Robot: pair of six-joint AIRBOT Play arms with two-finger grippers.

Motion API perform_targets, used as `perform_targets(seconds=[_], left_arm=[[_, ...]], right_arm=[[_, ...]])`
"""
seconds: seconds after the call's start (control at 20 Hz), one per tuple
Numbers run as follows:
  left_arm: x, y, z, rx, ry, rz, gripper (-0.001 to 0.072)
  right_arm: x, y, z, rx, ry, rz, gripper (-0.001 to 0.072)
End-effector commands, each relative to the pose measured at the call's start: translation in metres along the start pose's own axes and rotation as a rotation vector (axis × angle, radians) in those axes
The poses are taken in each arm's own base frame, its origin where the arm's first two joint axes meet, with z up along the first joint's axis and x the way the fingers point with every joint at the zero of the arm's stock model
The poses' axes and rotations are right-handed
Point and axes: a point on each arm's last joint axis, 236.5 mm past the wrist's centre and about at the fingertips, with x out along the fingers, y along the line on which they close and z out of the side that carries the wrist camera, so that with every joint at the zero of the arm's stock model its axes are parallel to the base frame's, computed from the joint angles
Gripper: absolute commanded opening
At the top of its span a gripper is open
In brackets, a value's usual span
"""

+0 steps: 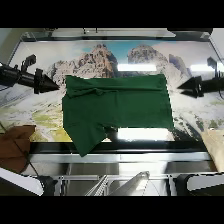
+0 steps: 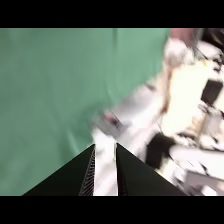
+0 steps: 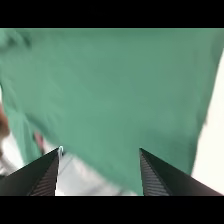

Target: Fold the shirts.

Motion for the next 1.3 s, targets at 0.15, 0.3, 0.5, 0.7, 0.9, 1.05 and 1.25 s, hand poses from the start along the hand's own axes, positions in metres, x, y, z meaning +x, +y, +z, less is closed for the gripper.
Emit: perform_targets(seconds=[0.15, 0.3, 0.5, 0.7, 0.9, 1.05, 1.25], left_arm=[[0.050, 0.032, -0.140, -0.171, 0.048, 0.042, 0.0145], [0.064, 0.061, -0.171, -0.276, -0.018, 0.082, 0.0145], [0.073, 0.095, -0.175, -0.338, -0.151, 0.157, 0.0147], [0.088, 0.109, -0.190, -0.391, -0.139, 0.162, 0.0196], [0.097, 0.119, -0.196, -0.415, -0.099, 0.148, 0.0243], [0.108, 0.131, -0.199, -0.468, -0.066, 0.125, 0.0243], [0.119, 0.118, -0.160, -0.418, -0.187, -0.055, 0.0242]], right_arm=[[0.029, -0.075, -0.101, 0.248, 0.094, -0.024, 0.0547], [0.052, -0.091, -0.102, 0.214, 0.072, -0.093, 0.0546], [0.074, -0.088, -0.094, 0.153, 0.083, -0.143, 0.0481], [0.089, -0.079, -0.095, 0.099, 0.113, -0.154, 0.0483], [0.090, -0.078, -0.095, 0.086, 0.117, -0.152, 0.0483], [0.090, -0.078, -0.095, 0.087, 0.115, -0.150, 0.0483], [0.091, -0.076, -0.093, 0.091, 0.107, -0.142, 0.0483]])
